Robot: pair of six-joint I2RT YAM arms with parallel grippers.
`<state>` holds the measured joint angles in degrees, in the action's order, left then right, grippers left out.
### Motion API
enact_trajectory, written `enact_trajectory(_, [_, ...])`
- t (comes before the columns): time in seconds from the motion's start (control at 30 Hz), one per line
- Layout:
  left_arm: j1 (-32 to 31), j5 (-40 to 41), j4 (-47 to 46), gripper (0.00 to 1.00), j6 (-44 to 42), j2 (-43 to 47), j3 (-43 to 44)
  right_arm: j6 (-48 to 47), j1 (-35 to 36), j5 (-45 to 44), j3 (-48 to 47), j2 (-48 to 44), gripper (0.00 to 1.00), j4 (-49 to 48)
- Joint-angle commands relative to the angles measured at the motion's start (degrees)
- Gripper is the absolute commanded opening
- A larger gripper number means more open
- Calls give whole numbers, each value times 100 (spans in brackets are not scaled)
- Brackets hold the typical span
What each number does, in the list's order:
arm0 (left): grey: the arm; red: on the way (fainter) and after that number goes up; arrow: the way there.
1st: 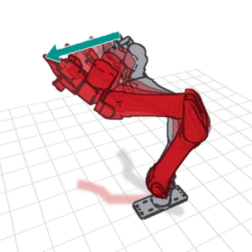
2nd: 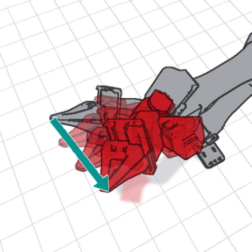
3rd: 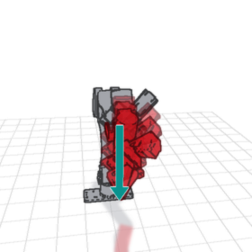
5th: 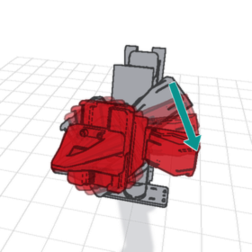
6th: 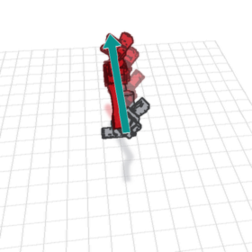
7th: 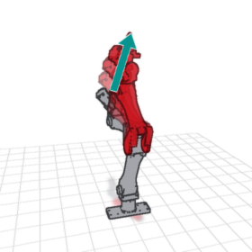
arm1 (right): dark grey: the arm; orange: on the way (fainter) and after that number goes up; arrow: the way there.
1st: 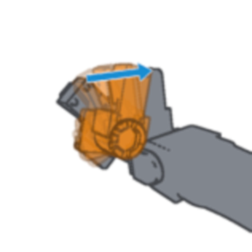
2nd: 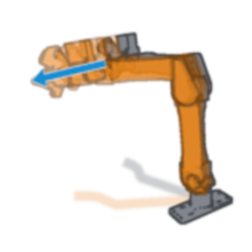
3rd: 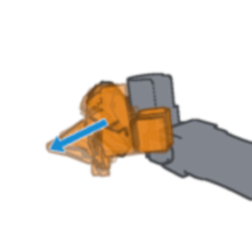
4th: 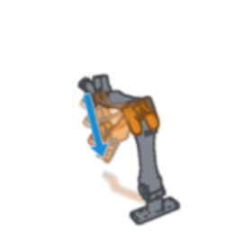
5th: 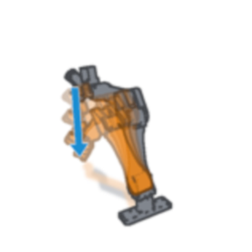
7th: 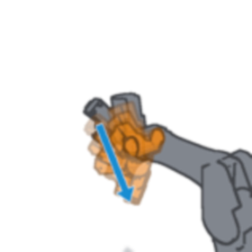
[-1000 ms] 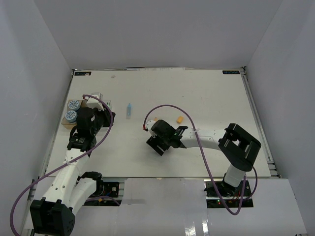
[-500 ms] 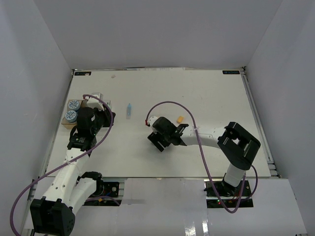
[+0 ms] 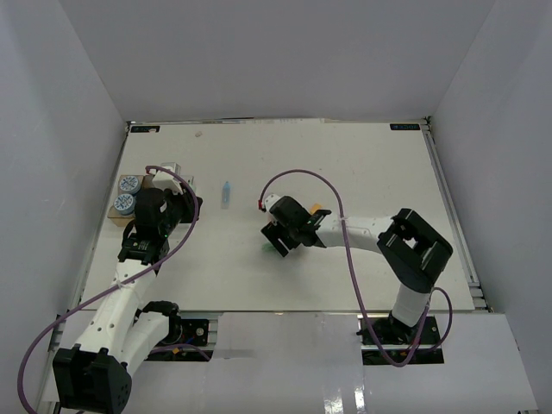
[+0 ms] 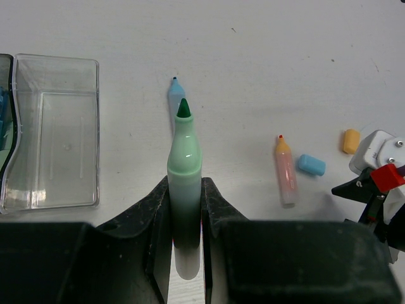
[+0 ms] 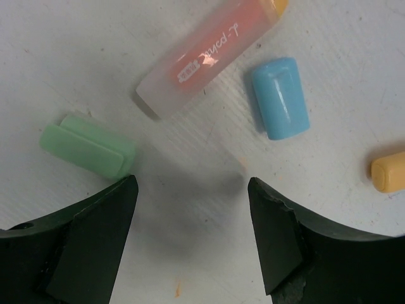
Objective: Sort the stationery into containers
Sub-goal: Move the pen cap to the center of the board.
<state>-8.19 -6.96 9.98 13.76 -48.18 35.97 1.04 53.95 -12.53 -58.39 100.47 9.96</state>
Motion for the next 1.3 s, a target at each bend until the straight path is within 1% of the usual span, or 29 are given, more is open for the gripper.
enact_trajectory(0.0, [36, -139, -110, 2, -22, 28, -11, -34, -60, -91, -339, 219, 77, -108])
enact_trajectory(0.23, [36, -244, -145, 2, -31, 11, -2, -42, -148, 5, -637, 351, 77, -187])
enact_trajectory(0.47, [36, -306, -154, 2, -22, 2, -2, -7, -148, 339, -1016, 562, 76, -126])
enact_trajectory(0.63, [36, -359, -154, 2, -22, 2, -11, 265, -148, 243, -1253, 492, 76, 50])
enact_trajectory(0.67, [28, -367, -163, 2, -22, 2, -2, 361, -140, 104, -1306, 483, 75, 207])
enact_trajectory(0.7, [36, -367, -163, 2, -22, 2, -2, 623, -140, 24, -1350, 483, 75, 313])
enact_trajectory(0.83, [36, -385, -154, 2, -22, 11, -2, 1073, -26, -74, -1421, 421, 76, 420])
enact_trajectory(0.97, [36, -411, -154, 3, -14, 2, -2, 1092, 115, -214, -1508, 596, 76, 419])
enact_trajectory(1.17, [36, -411, -154, 3, -22, 11, -2, 934, 317, -697, -1834, 922, 76, 613])
enact_trajectory(1.27, [36, -429, -154, 2, -22, 2, 7, 889, 370, -680, -1860, 1019, 76, 639])
